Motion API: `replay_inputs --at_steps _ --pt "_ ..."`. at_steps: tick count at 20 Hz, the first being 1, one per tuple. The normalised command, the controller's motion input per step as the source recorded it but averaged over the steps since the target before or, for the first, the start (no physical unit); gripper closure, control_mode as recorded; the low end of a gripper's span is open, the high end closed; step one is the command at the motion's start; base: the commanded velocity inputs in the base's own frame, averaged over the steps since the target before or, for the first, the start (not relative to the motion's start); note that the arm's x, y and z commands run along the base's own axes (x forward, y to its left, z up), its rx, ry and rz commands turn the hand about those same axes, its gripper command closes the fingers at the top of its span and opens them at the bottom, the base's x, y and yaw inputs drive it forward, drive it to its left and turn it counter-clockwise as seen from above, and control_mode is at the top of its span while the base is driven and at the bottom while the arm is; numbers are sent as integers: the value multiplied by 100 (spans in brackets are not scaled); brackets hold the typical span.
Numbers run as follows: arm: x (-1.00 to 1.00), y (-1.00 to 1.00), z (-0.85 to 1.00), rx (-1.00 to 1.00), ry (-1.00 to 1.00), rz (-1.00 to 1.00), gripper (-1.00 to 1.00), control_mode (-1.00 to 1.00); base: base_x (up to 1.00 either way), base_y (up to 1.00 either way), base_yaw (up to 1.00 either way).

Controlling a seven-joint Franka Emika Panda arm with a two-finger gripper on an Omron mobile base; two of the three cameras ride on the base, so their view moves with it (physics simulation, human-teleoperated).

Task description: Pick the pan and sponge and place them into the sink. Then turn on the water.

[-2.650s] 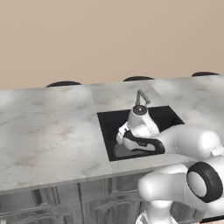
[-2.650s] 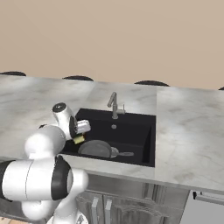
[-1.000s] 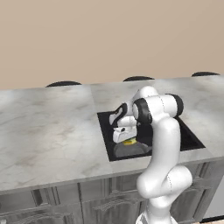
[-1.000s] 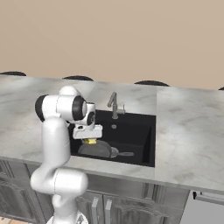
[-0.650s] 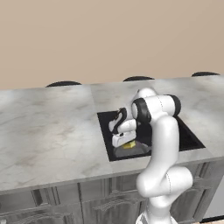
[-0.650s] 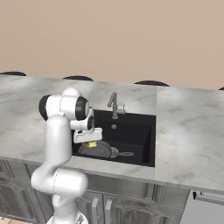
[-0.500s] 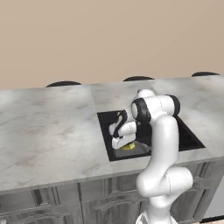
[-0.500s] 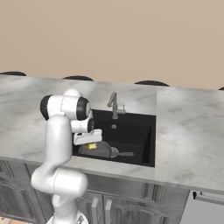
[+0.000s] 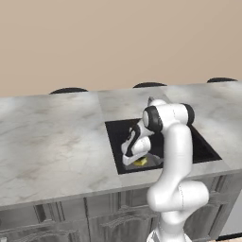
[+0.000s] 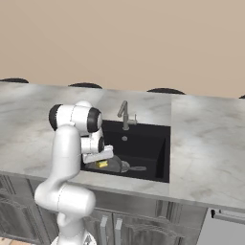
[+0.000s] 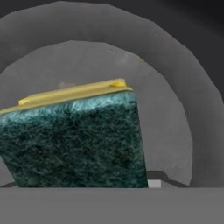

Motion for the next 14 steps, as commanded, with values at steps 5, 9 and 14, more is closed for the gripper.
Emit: replay_inputs --at_steps 5,9,14 --pt "48 -25 -14 0 -3 -1 100 -100 0 0 0" --pt "44 -18 -30 0 -4 -2 100 -100 0 0 0" --pt "32 -9 -48 0 -4 0 100 -100 0 0 0"
